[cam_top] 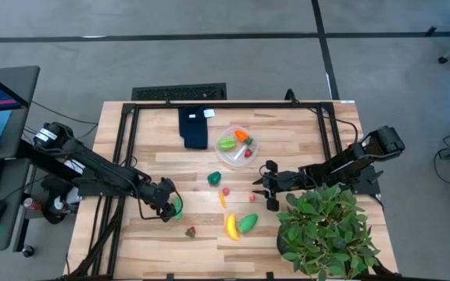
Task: Pick and placing Produce into tupperware
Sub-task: Put the green peas into the transparent container
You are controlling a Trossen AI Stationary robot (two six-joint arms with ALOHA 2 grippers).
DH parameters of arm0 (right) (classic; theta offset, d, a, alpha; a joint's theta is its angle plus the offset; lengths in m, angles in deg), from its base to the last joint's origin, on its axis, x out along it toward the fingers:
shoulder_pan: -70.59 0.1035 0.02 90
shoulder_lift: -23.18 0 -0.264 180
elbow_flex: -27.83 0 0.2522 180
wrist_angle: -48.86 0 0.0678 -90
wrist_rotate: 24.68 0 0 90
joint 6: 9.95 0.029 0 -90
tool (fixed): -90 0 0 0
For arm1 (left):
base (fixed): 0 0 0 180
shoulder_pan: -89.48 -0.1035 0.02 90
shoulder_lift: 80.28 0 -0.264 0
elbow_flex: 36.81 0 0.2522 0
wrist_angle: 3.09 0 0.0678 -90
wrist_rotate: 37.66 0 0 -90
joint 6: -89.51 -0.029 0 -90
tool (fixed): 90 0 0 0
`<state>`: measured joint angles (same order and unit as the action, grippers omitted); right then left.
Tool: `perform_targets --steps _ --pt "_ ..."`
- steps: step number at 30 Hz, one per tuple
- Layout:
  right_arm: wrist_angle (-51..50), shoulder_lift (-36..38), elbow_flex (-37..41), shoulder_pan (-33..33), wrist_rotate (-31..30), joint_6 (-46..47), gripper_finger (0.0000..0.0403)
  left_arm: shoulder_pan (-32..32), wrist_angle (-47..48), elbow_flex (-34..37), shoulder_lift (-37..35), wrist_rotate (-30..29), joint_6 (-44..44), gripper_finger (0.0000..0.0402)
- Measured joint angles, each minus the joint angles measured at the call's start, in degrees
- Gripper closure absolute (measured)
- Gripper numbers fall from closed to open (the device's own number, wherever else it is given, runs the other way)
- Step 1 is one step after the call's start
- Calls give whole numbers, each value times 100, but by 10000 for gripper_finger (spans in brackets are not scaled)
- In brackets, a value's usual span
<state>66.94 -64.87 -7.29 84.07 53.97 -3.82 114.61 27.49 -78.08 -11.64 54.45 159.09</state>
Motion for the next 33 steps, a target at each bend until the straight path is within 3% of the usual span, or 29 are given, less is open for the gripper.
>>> perform_targets --steps 16,33 --pt "-27 0 0 0 92 -4 264 -140 210 -126 121 -231 418 132" --pt "-145 0 0 0 105 97 266 -222 -195 -129 461 -140 363 132"
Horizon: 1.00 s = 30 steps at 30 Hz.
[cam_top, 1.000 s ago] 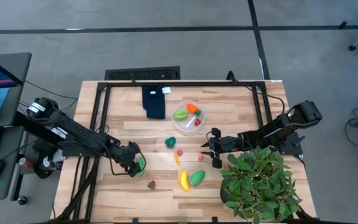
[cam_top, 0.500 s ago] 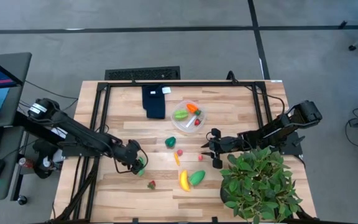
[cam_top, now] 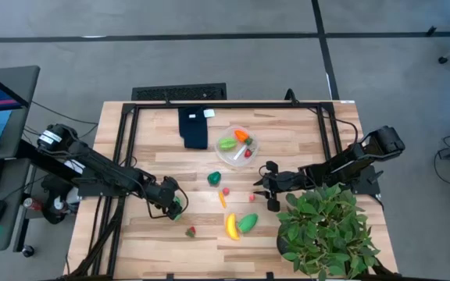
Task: Pick and placing Produce into tupperware
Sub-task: Put the green peas into the transparent container
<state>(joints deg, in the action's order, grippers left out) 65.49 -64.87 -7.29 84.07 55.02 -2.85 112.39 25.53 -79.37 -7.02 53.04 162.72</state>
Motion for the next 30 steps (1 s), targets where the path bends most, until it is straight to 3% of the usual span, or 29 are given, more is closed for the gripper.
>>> perform_targets --steps 30 --pt "2 0 0 0 0 5 268 -41 -1 8 141 -220 -480 132"
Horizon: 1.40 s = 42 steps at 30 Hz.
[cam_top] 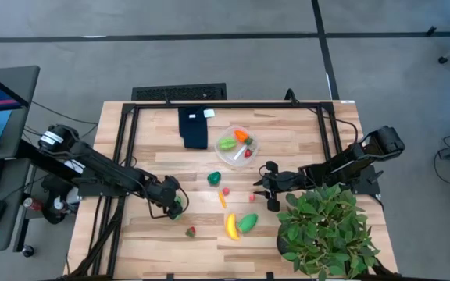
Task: Pick and placing Produce into tupperware
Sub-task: Put the green peas into the transparent container
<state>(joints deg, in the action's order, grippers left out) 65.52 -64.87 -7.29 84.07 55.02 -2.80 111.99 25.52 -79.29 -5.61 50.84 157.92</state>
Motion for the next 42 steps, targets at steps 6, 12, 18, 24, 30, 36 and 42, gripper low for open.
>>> perform_targets --steps 6,12,18,24,30,36,42 --pt "-2 0 0 0 0 13 267 -23 -307 -14 329 251 -187 132" --pt "-1 0 0 0 0 46 267 -77 -310 -17 346 333 -214 132" --pt "0 0 0 0 0 48 268 -122 -251 -17 353 387 -228 132" --pt "-2 0 0 0 -1 47 268 -140 -206 -19 355 407 -226 132" --pt "-2 0 0 0 0 46 267 -140 -45 -21 362 375 -211 132" --pt "-2 0 0 0 0 46 266 -139 24 -19 362 340 -237 132" --pt "-2 0 0 0 -1 46 269 -140 259 -28 359 385 -382 132"
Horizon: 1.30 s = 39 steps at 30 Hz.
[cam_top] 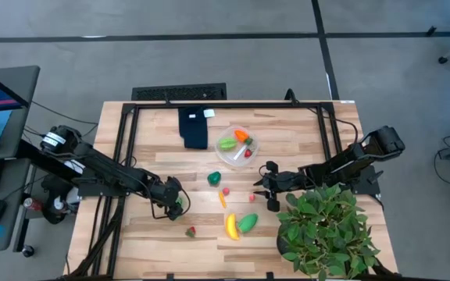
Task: Pick and placing Produce into tupperware
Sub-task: Put the green peas into the transparent container
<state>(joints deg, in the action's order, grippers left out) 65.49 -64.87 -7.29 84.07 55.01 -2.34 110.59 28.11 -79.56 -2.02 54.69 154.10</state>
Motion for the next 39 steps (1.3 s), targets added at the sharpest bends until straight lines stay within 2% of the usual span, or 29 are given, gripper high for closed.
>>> perform_targets --steps 12,25,39 --pt "-1 0 0 0 -1 12 270 -110 55 7 0 109 -1077 132" --pt "0 0 0 0 1 50 269 -111 148 22 8 -33 -3964 132" --pt "-2 0 0 0 -1 50 270 -118 126 31 15 -470 -4176 132"
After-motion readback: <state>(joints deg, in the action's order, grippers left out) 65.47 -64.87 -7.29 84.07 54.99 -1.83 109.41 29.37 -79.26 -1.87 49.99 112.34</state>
